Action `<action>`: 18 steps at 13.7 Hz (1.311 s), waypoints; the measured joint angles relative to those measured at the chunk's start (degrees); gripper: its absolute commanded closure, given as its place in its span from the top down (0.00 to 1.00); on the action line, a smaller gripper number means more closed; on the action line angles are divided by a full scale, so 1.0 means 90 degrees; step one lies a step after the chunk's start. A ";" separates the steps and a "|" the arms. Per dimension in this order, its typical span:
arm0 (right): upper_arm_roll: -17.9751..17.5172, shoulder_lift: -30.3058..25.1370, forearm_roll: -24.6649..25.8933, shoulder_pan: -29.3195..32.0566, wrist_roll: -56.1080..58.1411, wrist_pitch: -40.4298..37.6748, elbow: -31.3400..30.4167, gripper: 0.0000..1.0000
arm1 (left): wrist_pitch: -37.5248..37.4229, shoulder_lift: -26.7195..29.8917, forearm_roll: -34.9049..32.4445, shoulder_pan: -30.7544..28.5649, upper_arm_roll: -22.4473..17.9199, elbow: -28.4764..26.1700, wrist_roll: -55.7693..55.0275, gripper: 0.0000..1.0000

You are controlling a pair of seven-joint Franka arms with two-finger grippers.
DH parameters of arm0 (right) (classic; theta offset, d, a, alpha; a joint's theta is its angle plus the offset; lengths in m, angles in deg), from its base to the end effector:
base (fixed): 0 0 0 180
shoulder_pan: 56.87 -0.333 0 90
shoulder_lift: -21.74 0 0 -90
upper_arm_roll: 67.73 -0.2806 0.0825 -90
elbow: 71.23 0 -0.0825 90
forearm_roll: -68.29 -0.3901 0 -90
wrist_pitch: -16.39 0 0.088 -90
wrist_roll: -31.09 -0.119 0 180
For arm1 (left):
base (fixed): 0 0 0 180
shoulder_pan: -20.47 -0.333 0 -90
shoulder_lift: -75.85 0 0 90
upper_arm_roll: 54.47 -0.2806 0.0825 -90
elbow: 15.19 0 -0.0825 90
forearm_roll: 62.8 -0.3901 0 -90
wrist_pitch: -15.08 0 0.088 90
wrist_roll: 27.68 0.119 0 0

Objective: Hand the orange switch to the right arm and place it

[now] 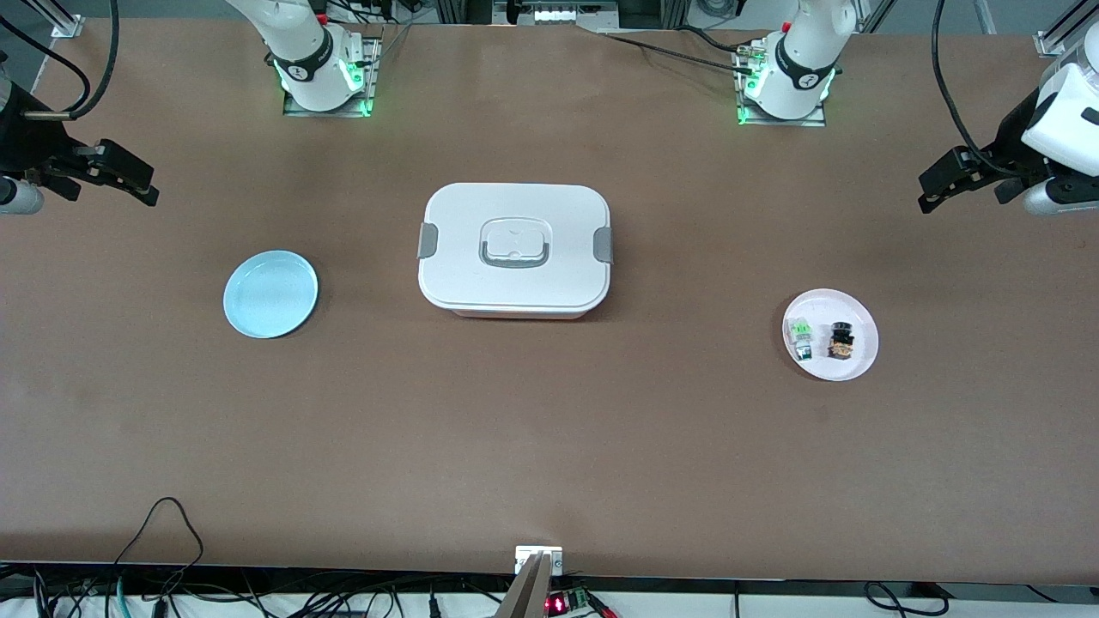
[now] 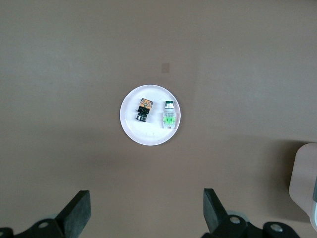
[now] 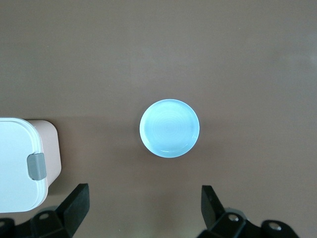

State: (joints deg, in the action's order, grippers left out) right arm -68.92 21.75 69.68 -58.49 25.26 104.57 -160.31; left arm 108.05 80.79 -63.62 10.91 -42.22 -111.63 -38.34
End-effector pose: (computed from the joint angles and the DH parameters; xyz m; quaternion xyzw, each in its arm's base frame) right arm 0.5569 0.0244 0.5819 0.9995 -0.0266 -0.0070 0.0127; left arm 0.5409 -0.0278 0.5742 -0.9974 -0.0695 -0.0137 0.0148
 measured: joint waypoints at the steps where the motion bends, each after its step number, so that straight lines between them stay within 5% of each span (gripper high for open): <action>1: 0.0000 0.0018 0.0000 0.0000 0.0000 0.0000 0.0000 1.00 | -0.0015 0.0001 0.0000 0.0000 0.0000 0.0000 -0.0002 1.00; 13: 0.0000 0.0039 0.0004 0.0000 0.0000 -0.0002 0.0008 1.00 | -0.0178 -0.0012 0.0000 0.0001 -0.0002 0.0175 -0.0005 1.00; 18: 0.0000 0.0036 0.0007 0.0000 0.0000 -0.0003 0.0048 1.00 | -0.0233 -0.0692 0.0000 0.0051 0.0018 0.0182 -0.0003 1.00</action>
State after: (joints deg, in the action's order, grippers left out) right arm -68.92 22.07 69.75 -58.49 25.26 104.54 -159.88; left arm 105.95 74.56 -63.62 11.37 -42.06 -109.99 -38.37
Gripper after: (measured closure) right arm 0.000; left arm 0.000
